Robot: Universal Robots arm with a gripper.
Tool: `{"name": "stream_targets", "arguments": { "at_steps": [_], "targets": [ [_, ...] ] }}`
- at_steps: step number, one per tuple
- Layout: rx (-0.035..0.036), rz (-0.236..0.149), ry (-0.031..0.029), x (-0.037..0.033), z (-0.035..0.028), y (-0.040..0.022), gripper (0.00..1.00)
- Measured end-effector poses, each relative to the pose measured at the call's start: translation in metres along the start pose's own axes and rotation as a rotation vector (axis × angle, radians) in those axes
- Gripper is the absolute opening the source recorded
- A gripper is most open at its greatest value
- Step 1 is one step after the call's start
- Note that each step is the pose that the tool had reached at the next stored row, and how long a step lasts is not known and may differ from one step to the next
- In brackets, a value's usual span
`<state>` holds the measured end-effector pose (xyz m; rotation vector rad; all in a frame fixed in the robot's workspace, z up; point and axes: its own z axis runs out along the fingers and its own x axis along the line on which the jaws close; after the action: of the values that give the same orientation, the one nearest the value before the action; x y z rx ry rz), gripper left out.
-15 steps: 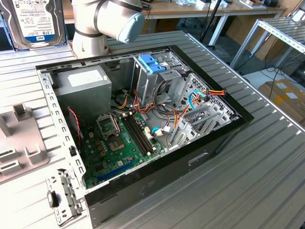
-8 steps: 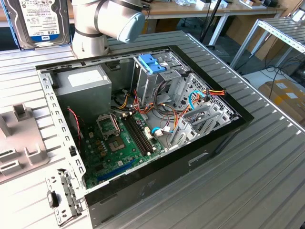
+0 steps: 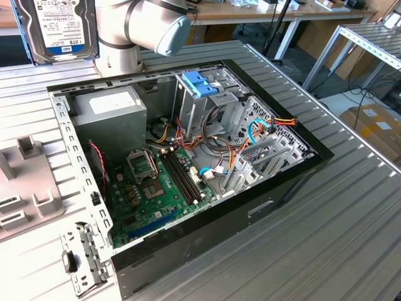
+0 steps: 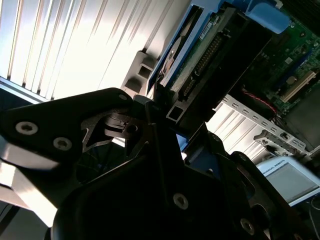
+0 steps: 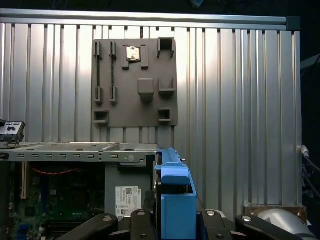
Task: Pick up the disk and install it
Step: 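Pick up the disk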
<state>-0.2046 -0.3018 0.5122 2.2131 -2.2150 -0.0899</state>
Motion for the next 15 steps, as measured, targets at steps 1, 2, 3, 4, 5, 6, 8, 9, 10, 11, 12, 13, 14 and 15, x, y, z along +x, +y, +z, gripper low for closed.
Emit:
{"name": "stream_targets", "arguments": {
  "at_steps": [1,2,3,4,5,6,8,9,10,11,12,13,14,15],
  "targets": [
    [0.0,0.0,0.0,0.0,0.0,-0.001,0.36],
    [0.0,0.0,0.0,0.0,-0.0001,-0.002,0.36],
    [-0.0001,0.0,0.0,0.0,-0.0001,-0.0033,0.36],
    [-0.0001,0.0,0.0,0.0,-0.0002,-0.0044,0.36],
    [-0.0001,0.0,0.0,0.0,-0.0002,-0.0058,0.36],
    [-0.0001,0.0,0.0,0.0,-0.0003,-0.0067,0.36],
    [-0.0001,0.0,0.0,0.0,-0.0004,-0.0102,0.36],
    [-0.0001,0.0,0.0,0.0,-0.0004,-0.0112,0.36],
    [-0.0001,0.0,0.0,0.0,-0.0005,-0.0122,0.36],
    [-0.0001,0.0,0.0,0.0,-0.0006,-0.0141,0.36],
    [-0.0001,0.0,0.0,0.0,-0.0007,-0.0157,0.36],
    [-0.0002,0.0,0.0,0.0,-0.0007,-0.0167,0.36],
    [-0.0001,0.0,0.0,0.0,-0.0007,-0.0177,0.36],
    [-0.0002,0.0,0.0,0.0,-0.0008,-0.0199,0.36]
  ]
}}
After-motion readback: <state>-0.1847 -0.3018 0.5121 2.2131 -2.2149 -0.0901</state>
